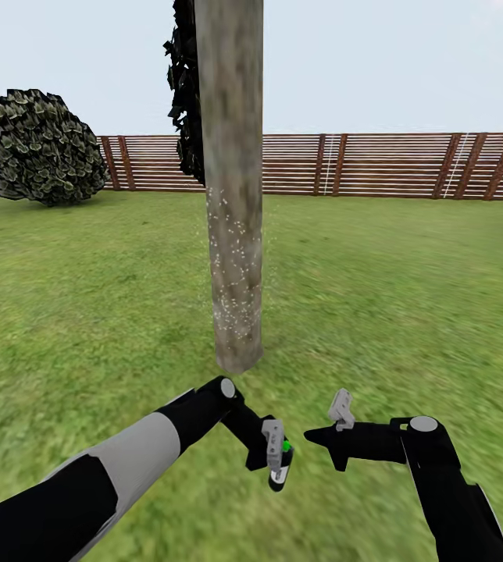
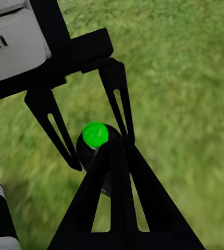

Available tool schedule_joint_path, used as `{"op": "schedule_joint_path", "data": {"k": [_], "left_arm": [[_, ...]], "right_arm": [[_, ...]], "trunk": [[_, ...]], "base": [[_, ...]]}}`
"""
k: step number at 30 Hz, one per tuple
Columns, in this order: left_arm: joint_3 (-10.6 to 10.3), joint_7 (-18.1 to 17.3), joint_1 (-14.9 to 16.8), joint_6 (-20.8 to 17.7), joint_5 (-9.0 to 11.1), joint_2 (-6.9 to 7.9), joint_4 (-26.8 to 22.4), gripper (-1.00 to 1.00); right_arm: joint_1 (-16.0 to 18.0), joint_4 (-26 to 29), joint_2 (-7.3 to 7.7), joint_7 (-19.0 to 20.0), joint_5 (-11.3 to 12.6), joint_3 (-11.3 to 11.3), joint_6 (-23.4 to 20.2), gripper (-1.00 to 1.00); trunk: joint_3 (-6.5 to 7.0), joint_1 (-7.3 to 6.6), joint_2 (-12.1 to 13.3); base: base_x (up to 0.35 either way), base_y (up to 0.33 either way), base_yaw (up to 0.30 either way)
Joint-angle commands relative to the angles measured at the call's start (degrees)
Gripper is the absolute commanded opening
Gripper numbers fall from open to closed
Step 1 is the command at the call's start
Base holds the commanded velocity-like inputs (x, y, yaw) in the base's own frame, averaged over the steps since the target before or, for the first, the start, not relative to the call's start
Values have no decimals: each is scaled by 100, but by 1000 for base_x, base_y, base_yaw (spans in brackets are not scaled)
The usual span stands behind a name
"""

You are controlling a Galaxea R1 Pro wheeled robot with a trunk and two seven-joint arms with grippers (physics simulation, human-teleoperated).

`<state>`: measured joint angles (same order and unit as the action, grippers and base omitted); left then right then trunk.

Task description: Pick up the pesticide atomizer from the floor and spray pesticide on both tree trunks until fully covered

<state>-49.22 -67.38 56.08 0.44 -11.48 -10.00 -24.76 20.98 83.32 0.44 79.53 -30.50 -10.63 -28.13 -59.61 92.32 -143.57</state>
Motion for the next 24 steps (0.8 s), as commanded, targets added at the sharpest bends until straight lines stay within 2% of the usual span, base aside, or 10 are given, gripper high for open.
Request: {"op": "schedule_joint_path", "data": {"k": [1,15,20,24], "left_arm": [[0,3,0,-4,2,0,-19,-100],[0,143,0,-4,4,0,-37,-100],[-8,607,0,0,5,0,-37,-100],[-8,615,0,7,7,0,-41,-100]], "right_arm": [[0,0,0,0,-1,0,0,-100],[0,0,0,0,-1,0,0,-100],[0,0,0,-1,0,0,0,-100],[1,0,0,0,0,3,0,-100]], "trunk": [[0,0,0],[0,0,0],[0,0,0],[0,0,0]], "base": [[0,0,0],[0,0,0],[0,0,0],[0,0,0]]}}
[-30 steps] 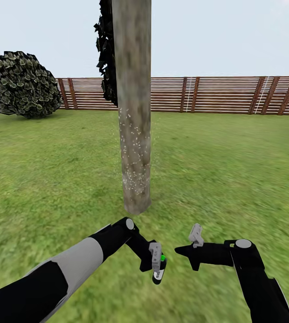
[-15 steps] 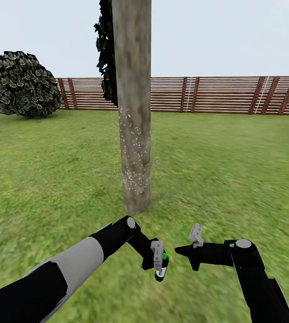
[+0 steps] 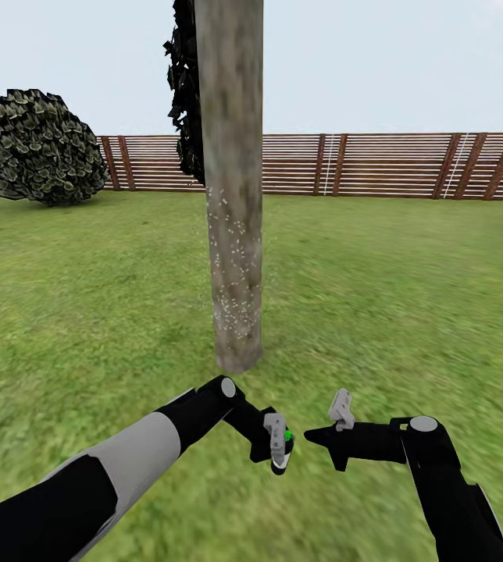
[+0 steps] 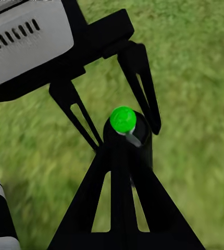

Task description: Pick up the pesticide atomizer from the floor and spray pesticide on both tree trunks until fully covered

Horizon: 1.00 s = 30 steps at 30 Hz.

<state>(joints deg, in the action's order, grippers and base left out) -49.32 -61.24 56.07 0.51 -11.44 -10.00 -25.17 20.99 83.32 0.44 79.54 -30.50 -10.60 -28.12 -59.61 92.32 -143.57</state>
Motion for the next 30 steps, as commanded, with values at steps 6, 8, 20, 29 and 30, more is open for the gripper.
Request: {"op": "schedule_joint_path", "data": {"k": [6,8,20,29,30], "left_arm": [[2,-448,0,2,2,0,3,-100],[2,-521,0,4,1,0,2,-100],[5,-532,0,11,9,0,-6,-100],[3,-514,0,17,10,0,-14,-100],[4,-513,0,18,10,0,-22,-100]], "right_arm": [[-3,0,0,-5,0,2,0,-100],[0,0,0,-4,-1,2,0,-100],[-2,0,0,-4,0,4,0,-100],[-1,0,0,-8,-1,5,1,-100],[-2,0,0,-8,0,6,1,-100]], "trunk": [[0,0,0],[0,0,0],[0,0,0],[0,0,0],[0,0,0]], "base": [[0,0,0],[0,0,0],[0,0,0],[0,0,0],[0,0,0]]}}
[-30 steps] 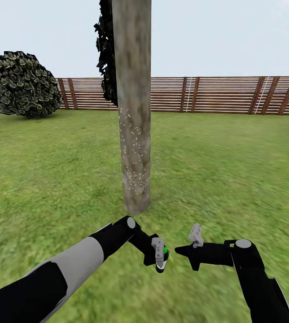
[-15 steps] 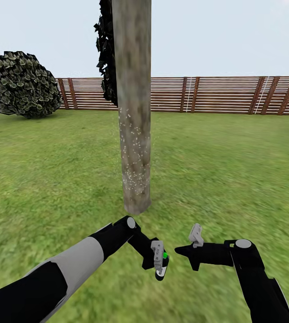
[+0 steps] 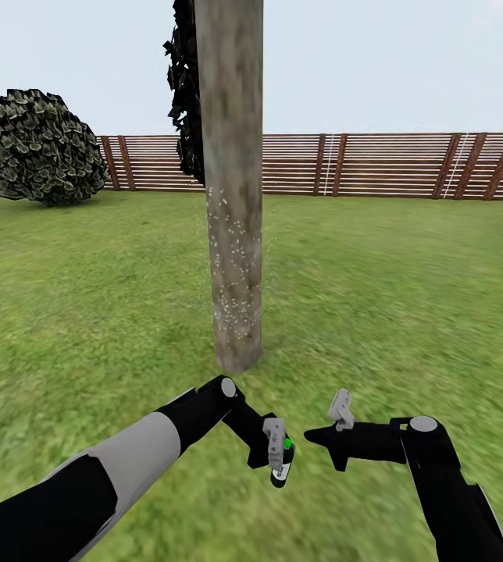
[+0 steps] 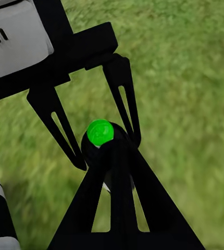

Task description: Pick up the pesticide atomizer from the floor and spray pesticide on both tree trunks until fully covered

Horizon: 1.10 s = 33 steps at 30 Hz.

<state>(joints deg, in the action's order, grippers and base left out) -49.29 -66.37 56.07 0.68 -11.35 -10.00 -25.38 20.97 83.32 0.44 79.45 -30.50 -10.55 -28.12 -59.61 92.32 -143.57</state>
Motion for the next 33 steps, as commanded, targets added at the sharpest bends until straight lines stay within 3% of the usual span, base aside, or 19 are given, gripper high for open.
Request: {"op": "schedule_joint_path", "data": {"k": [1,14,19,33], "left_arm": [[0,1,0,1,1,0,-65,-100],[-1,28,0,2,11,0,-195,-100],[-1,28,0,46,380,0,-196,-100],[-1,28,0,167,420,0,-195,-100]], "right_arm": [[0,0,0,0,0,0,0,-100],[-1,0,0,0,0,-1,0,-100],[0,0,0,0,0,-4,-1,-100],[2,0,0,0,1,-1,-1,-100]], "trunk": [[0,0,0],[0,0,0],[0,0,0],[0,0,0]], "base": [[0,0,0],[0,0,0],[0,0,0],[0,0,0]]}}
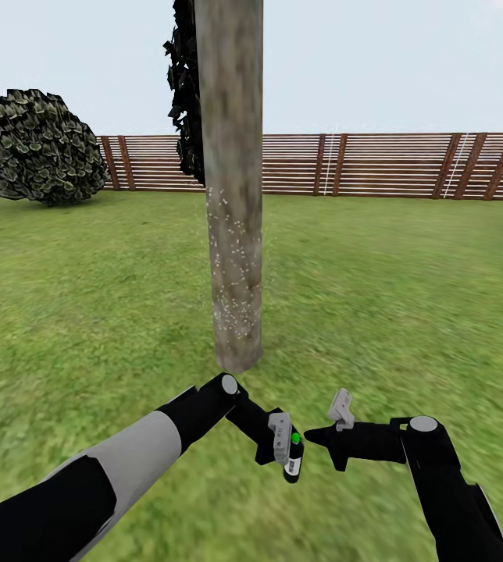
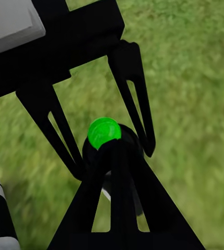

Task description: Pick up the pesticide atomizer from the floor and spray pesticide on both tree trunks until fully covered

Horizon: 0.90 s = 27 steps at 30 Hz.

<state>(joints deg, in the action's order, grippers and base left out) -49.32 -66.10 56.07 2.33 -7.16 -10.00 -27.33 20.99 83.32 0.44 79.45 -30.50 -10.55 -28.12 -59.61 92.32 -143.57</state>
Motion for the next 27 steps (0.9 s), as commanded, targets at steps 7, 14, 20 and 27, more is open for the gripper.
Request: {"op": "schedule_joint_path", "data": {"k": [7,14,20,27], "left_arm": [[1,1,-2,44,4,0,0,-100],[1,9,0,43,4,0,0,-100],[-6,-19,0,11,-25,0,181,-100],[1,-18,0,11,-48,358,879,-100]], "right_arm": [[-2,0,0,0,0,1,0,-100],[-1,0,0,0,0,1,0,-100],[0,0,0,5,0,4,2,-100],[-5,0,6,4,-8,269,7,-100]], "trunk": [[0,0,0],[0,0,0],[0,0,0],[0,0,0]], "base": [[0,0,0],[0,0,0],[0,0,0],[0,0,0]]}}
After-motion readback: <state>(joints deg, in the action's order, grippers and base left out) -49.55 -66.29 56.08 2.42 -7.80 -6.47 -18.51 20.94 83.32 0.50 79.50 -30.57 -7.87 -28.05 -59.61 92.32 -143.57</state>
